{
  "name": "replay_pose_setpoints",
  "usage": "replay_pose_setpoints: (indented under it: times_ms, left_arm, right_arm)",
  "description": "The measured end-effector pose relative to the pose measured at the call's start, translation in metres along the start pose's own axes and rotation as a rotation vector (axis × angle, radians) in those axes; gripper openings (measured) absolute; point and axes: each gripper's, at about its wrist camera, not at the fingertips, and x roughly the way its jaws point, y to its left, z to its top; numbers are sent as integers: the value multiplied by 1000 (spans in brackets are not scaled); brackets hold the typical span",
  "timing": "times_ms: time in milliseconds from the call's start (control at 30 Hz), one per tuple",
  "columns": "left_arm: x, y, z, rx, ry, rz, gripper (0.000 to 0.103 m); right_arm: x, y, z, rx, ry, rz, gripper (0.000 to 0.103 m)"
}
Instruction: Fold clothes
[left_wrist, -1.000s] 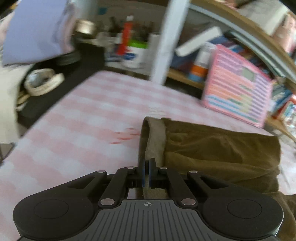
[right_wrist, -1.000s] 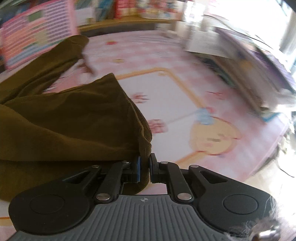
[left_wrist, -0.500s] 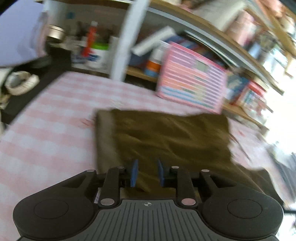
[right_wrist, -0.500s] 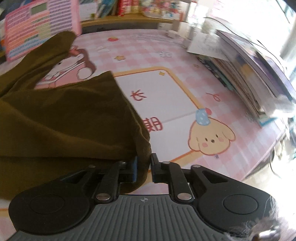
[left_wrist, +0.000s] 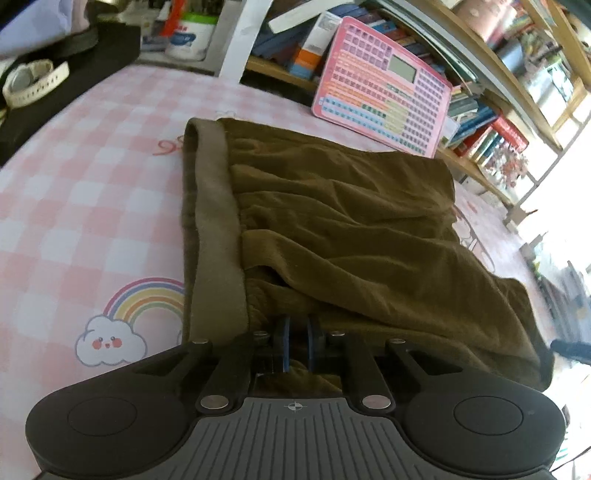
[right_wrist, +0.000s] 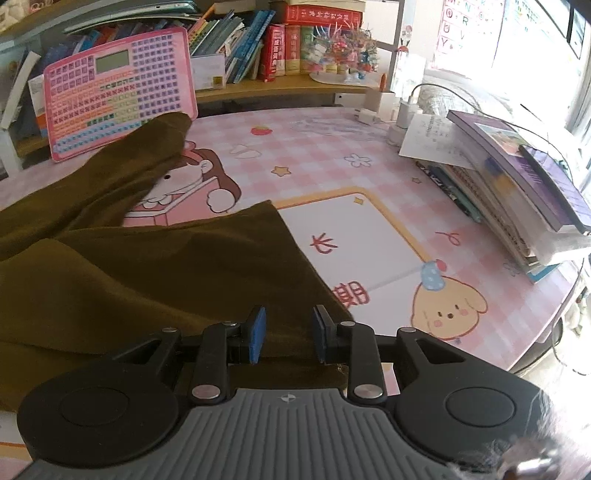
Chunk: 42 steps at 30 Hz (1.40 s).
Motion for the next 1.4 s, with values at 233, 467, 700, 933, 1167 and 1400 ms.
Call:
replay_pose_setpoints:
  times_ms: [233, 467, 700, 933, 1167, 1400]
  left_arm:
    - [-20, -13, 4, -28, -98, 1, 40]
    - [-24, -28, 12, -50, -158, 22, 50]
    - [-12, -63, -1, -72, -146, 96, 62]
    - [8, -124, -7, -111, -159, 220, 69]
    - [28, -184, -21, -128, -125, 364, 74]
    - [31, -214, -30, -133, -95, 465, 84]
  right_arm:
    - [-8, 1, 14, 9, -22, 45, 35]
    - [-1, 4, 36, -2, -28, 133, 39]
    - [27, 1, 60, -46, -15, 258, 43]
    - [75, -27, 93, -86, 19, 394, 43]
    - [131, -55, 125, -99, 44, 549, 46]
    - [172, -54, 159, -116, 40, 651, 50]
